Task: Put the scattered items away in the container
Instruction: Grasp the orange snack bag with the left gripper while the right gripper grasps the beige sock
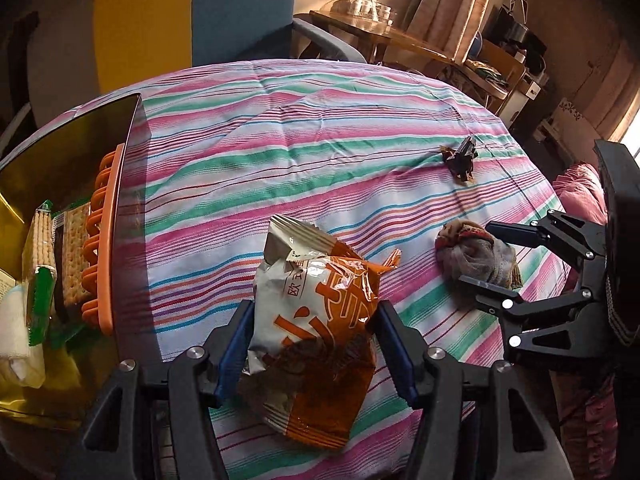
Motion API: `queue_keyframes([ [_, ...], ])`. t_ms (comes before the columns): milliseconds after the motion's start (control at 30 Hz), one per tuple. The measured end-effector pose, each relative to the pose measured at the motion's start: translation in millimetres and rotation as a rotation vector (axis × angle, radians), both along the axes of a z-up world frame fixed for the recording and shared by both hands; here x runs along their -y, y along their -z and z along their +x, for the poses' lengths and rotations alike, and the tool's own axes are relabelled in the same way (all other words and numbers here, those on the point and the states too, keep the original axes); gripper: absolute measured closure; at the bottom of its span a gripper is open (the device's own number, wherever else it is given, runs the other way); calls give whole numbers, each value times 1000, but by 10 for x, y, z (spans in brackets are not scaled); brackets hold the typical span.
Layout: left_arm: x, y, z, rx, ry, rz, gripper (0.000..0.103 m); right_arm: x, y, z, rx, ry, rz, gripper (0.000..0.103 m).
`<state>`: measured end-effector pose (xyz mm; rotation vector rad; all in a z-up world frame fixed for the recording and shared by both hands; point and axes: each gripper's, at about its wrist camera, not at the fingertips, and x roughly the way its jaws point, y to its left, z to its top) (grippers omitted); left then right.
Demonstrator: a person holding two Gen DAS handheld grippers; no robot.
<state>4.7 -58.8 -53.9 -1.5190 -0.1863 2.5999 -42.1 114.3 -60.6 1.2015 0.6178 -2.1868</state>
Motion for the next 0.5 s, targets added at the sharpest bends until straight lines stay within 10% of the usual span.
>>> queue_keyframes([
  [500,10,93,-102,7,26,19,36,44,93,36,-7,76,-19,60],
])
